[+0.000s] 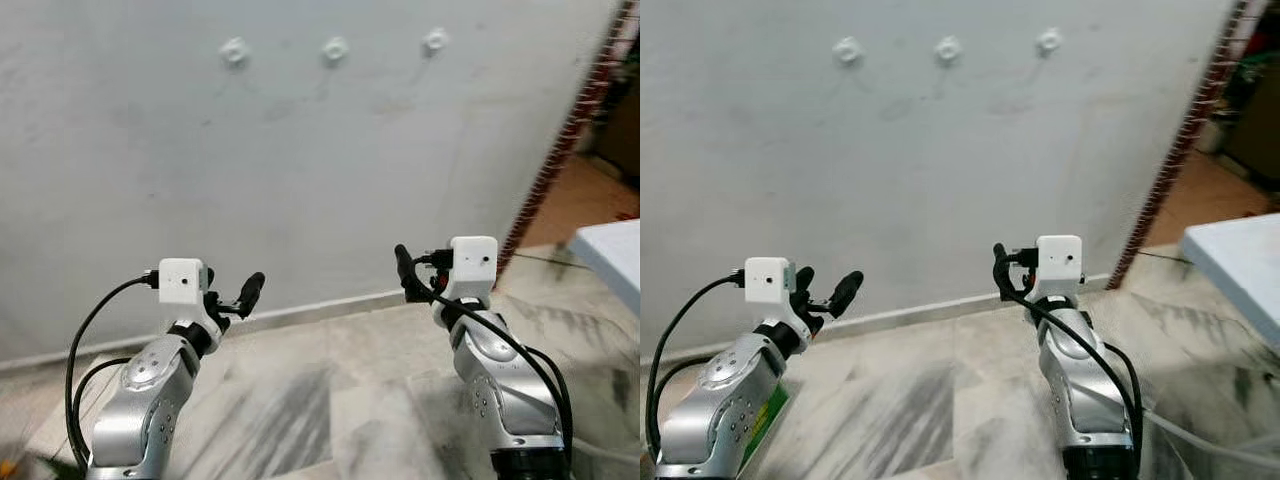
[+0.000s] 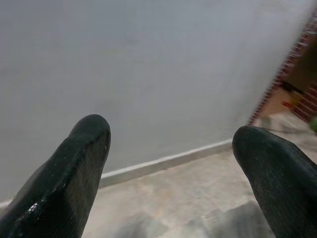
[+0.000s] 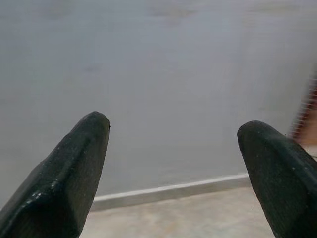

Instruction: Hang keys on a hook

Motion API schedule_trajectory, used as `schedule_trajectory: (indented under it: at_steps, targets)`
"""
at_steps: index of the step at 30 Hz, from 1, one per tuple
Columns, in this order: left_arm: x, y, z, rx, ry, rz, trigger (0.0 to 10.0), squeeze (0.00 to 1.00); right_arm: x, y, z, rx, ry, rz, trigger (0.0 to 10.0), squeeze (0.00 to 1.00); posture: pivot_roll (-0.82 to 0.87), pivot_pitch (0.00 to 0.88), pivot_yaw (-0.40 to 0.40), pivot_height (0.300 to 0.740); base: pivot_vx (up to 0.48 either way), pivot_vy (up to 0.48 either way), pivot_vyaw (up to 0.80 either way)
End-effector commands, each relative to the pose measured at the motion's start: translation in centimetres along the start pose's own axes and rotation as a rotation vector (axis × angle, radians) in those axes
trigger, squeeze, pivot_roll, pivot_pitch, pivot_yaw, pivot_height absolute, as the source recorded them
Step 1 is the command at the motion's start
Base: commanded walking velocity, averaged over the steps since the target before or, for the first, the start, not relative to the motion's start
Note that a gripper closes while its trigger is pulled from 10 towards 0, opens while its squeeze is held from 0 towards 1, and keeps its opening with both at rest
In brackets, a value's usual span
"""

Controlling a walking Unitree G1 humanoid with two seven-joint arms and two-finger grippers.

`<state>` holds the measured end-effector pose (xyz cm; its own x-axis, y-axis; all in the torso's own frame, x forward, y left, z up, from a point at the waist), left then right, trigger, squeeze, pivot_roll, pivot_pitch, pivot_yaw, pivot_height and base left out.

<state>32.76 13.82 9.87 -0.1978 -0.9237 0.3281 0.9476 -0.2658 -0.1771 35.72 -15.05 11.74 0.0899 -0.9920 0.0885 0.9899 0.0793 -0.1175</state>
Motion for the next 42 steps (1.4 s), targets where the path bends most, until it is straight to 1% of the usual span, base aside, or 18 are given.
schedule_trajectory:
  at_steps: [1, 8, 9, 12, 14, 16, 18, 20, 21, 22, 23, 25, 28, 32, 35, 36, 40, 42]
  targets:
    - [0.2, 0.1, 0.2, -0.006, 0.012, -0.006, 10.0, 0.0, 0.3, 0.1, 0.3, 0.004, 0.001, -0.012, 10.0, 0.0, 0.0, 0.0, 0.015, 0.74, 0.307, 0.0, -0.8]
    - [-0.6, 0.3, 0.2, -0.009, 0.016, 0.053, 10.0, 0.0, 0.2, 0.0, 0.2, 0.002, 0.017, -0.004, 10.0, 0.0, 0.0, 0.0, 0.014, 0.74, 0.044, 0.0, -0.74]
    - [-1.0, 0.4, 0.2, -0.013, 0.023, 0.08, 10.0, 0.0, 0.0, -0.1, 0.2, -0.004, 0.045, 0.009, 10.0, 0.0, 0.0, 0.0, 0.013, 0.74, 0.0, 0.0, 0.0]
    - [-1.4, 0.3, 0.5, -0.017, 0.101, 0.105, 10.0, 0.0, -0.5, -0.2, 0.3, -0.007, 0.058, 0.038, 10.0, 0.0, 0.0, 0.0, 0.013, 0.74, 0.0, 0.0, 0.0]
    - [-1.5, 0.2, 0.5, -0.016, 0.115, 0.113, 10.0, 0.0, -0.5, -0.2, 0.2, -0.015, 0.061, 0.036, 10.0, 0.0, 0.0, 0.0, 0.013, 0.74, 0.0, 0.0, 0.0]
    - [-1.5, 0.2, 0.6, -0.019, 0.092, 0.11, 10.0, 0.0, -0.6, -0.2, 0.3, -0.018, 0.049, 0.037, 10.0, 0.0, 0.0, 0.0, 0.013, 0.74, 0.0, 0.0, 0.0]
    - [-1.6, 0.1, 1.1, -0.002, 0.105, 0.092, 10.0, 0.0, -0.6, -0.2, 0.3, -0.023, 0.044, 0.037, 10.0, 0.0, 0.0, 0.0, 0.012, 0.74, 0.0, 0.0, 0.0]
    - [-2.0, 0.0, 1.6, 0.015, 0.058, 0.109, 10.0, 0.0, -0.1, -0.1, 0.2, -0.044, -0.043, -0.01, 10.0, 0.0, 0.0, 0.0, 0.01, 0.74, 0.0, 0.0, 0.0]
    - [-2.0, 0.0, 1.7, 0.019, 0.05, 0.111, 10.0, 0.0, 0.0, -0.1, 0.1, -0.055, -0.047, -0.013, 10.0, 0.0, 0.0, 0.0, 0.01, 0.74, 0.0, 0.0, 0.0]
    - [-2.1, 0.1, 1.9, 0.027, 0.032, 0.112, 10.0, 0.0, -0.5, -0.1, -0.3, -0.085, -0.001, 0.039, 10.0, 0.0, 0.0, 0.0, 0.01, 0.74, 0.0, 0.0, 0.0]
    - [-2.1, 0.1, 1.9, 0.026, 0.028, 0.112, 10.0, 0.0, -0.4, -0.2, -0.2, -0.074, 0.018, 0.044, 10.0, 0.0, 0.0, 0.0, 0.01, 0.74, 0.0, 0.0, 0.0]
    - [-2.1, 0.0, 1.7, 0.016, 0.02, 0.117, 10.0, 0.0, 0.7, -0.4, 0.2, -0.045, 0.033, 0.001, 10.0, 0.0, 0.0, 0.0, 0.008, 0.74, 0.0, 0.0, 0.0]
    - [-2.1, 0.0, 1.5, 0.0, 0.007, 0.117, 10.0, 0.0, 1.1, -0.4, -0.2, -0.062, 0.053, -0.011, 10.0, 0.0, 0.0, 0.0, 0.01, 0.74, 0.0, 0.0, 0.0]
    - [-1.8, 0.0, 1.3, -0.007, 0.011, 0.103, 10.0, 0.0, 0.9, -0.4, -0.2, -0.073, -0.001, -0.015, 10.0, 0.0, 0.0, 0.0, 0.011, 0.74, 0.0, 0.0, 0.0]
    - [-1.8, 0.0, 1.3, -0.01, 0.007, 0.1, 10.0, 0.0, 0.4, -0.4, 0.5, -0.03, -0.077, 0.001, 10.0, 0.0, 0.0, 0.0, 0.011, 0.74, 0.0, 0.0, 0.0]
    - [-1.7, 0.0, 1.3, -0.014, 0.014, 0.101, 10.0, 0.0, -0.8, -0.5, 0.4, -0.03, 0.029, 0.062, 10.0, 0.0, 0.0, 0.0, 0.009, 0.74, 0.0, 0.0, 0.0]
    - [-1.7, 0.1, 1.1, -0.02, 0.016, 0.099, 10.0, 0.0, -0.5, -0.4, 0.9, -0.015, -0.002, 0.029, 10.0, 0.0, 0.0, 0.0, 0.009, 0.74, 0.0, 0.386, 0.0]
    - [-1.6, 0.1, 1.0, -0.022, 0.017, 0.096, 10.0, 0.0, -0.5, -0.4, 0.9, -0.016, 0.013, 0.032, 10.0, 0.0, 0.0, 0.0, 0.008, 0.74, 0.0, 0.48, 0.0]
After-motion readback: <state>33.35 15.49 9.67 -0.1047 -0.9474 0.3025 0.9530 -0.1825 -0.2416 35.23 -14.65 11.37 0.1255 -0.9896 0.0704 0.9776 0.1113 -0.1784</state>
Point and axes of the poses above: a point about 5 cm out from each wrist's last joint towards the gripper, its own y axis pointing out of the wrist towards the gripper, its own z axis along the axis of the wrist's last joint, x = y × z, the point moved 6 cm from there along y, pointing out of the wrist towards the gripper, and after that the axes turned 6 degrees about -y, right-handed, at the moved point
